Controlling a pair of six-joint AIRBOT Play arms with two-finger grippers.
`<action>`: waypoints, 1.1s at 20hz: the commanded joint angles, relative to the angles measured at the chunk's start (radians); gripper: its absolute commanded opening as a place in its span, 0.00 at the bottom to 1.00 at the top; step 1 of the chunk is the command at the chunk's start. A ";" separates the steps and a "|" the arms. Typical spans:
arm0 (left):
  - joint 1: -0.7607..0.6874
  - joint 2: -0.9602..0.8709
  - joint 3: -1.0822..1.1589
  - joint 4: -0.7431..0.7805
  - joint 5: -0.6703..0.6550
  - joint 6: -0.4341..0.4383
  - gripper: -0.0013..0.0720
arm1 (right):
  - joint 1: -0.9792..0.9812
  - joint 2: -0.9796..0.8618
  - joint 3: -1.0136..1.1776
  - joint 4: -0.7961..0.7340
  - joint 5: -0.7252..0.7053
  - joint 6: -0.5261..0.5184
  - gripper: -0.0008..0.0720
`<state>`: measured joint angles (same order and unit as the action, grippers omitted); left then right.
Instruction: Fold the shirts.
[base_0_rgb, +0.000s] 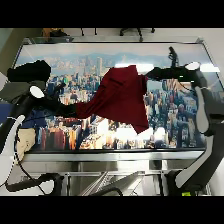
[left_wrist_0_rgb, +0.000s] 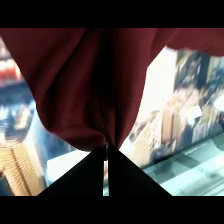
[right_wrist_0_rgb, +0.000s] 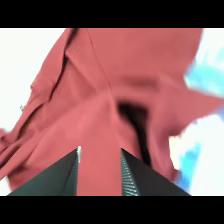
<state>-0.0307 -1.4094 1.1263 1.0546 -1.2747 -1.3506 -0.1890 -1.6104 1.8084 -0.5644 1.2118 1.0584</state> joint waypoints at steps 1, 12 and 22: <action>0.008 0.005 0.065 0.000 0.024 0.000 0.04 | -0.115 0.073 -0.114 0.000 0.207 0.110 0.40; 0.130 -0.068 0.095 -0.010 0.107 0.019 0.04 | -0.024 0.658 -1.165 -0.012 0.029 0.102 0.55; 0.130 -0.094 0.095 -0.009 0.092 0.039 0.04 | 0.106 0.674 -1.267 -0.117 -0.148 0.177 0.54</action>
<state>0.0982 -1.5005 1.2201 1.0451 -1.1767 -1.3197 -0.0975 -0.9329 0.5549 -0.6334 1.1206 1.2087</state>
